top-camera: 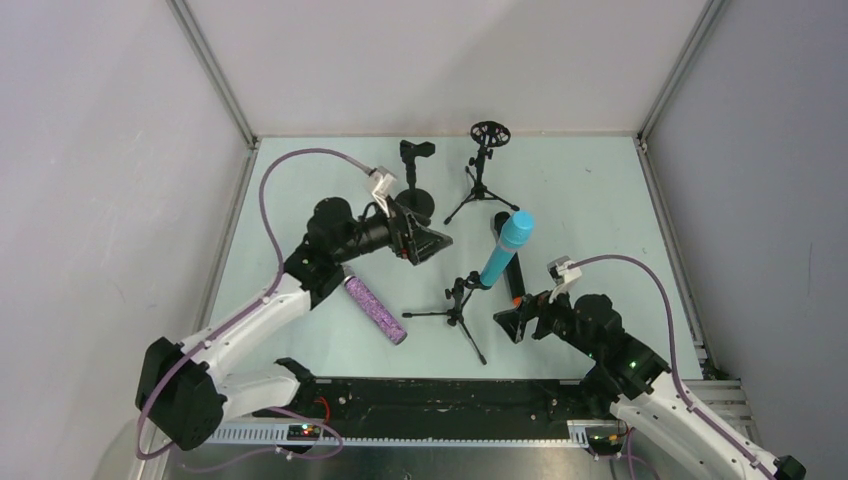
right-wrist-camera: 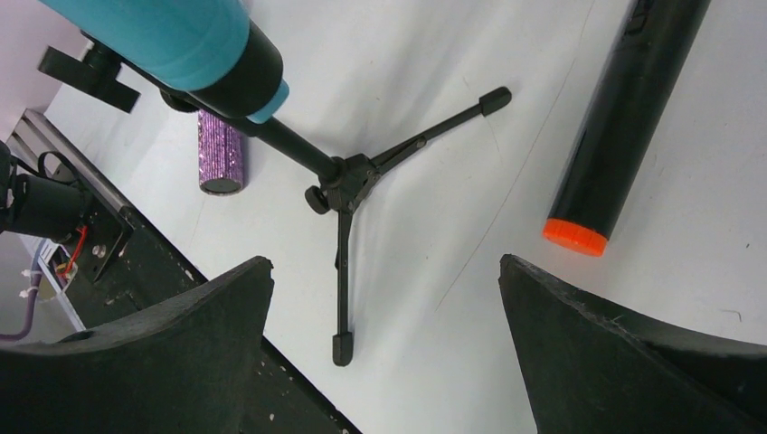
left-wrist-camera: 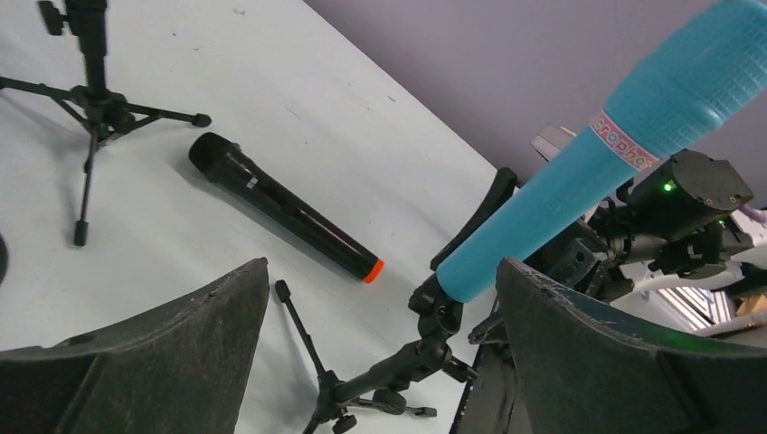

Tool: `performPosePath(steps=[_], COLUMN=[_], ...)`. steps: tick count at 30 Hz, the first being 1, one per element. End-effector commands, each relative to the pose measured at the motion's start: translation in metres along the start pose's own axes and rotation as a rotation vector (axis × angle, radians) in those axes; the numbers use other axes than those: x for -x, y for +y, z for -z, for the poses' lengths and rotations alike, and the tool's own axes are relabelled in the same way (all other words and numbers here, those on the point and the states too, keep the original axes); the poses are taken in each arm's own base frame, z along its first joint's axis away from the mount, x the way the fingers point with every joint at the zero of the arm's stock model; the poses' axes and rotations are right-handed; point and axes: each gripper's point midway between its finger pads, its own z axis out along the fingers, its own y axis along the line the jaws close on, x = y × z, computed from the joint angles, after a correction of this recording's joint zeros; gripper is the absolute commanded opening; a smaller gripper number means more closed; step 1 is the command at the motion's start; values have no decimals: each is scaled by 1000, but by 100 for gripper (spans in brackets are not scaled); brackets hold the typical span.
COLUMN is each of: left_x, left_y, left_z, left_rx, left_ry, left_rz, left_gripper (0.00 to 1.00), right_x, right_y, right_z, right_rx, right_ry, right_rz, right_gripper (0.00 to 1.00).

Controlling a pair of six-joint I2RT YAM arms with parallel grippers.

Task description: Attach the microphones to the stand

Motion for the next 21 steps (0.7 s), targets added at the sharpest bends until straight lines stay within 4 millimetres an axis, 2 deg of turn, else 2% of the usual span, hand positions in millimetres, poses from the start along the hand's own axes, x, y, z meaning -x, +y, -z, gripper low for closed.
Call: performPosePath(steps=[1,8,13,21], left_x=[-9,-49,-69,-99], left_y=[-8,-25,-32,-47], left_z=[-10,-21,-21,-20], left_rx=[-26,-102,-166,-337], left_ry=[7,96,124,193], left_rz=[-84,-237,-455,-550], left_gripper=[98,98,98,98], right_x=[-10,-14,-16,-18], right_y=[-1,-2,-5,-6], right_z=[1,2,1,1], right_rx=[4,2,-10,-13], right_ry=[29,25,26,23], right_rz=[-21,-47,-58,-59], right_gripper=[100,100,100,100])
